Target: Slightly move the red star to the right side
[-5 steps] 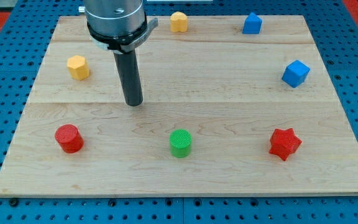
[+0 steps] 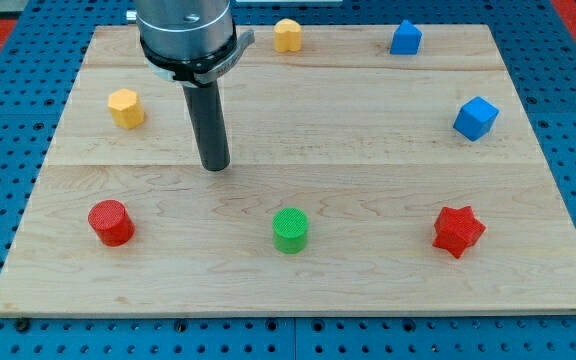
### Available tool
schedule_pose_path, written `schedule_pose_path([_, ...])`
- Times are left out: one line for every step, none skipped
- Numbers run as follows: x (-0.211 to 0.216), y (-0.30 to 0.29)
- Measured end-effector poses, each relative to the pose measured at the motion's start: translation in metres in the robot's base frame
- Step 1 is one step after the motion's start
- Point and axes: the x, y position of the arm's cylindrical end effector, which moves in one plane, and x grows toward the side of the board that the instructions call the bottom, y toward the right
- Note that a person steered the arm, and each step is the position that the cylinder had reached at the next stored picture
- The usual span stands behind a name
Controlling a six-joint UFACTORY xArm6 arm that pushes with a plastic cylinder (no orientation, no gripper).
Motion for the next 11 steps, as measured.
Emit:
schedule_pose_path([-0.005, 0.000])
schedule_pose_path([-0.009, 0.000])
schedule_pose_path([-0.013, 0.006])
schedule_pose_path([-0.039, 0.069])
schedule_pose_path([0.003, 0.139])
schedule_pose_path([-0.001, 0.184])
schedule_pose_path([0.028, 0.230])
schedule_pose_path([0.085, 0.322])
schedule_pose_path([0.114, 0.347])
schedule_pose_path([0.154, 0.288])
schedule_pose_path([0.117, 0.147])
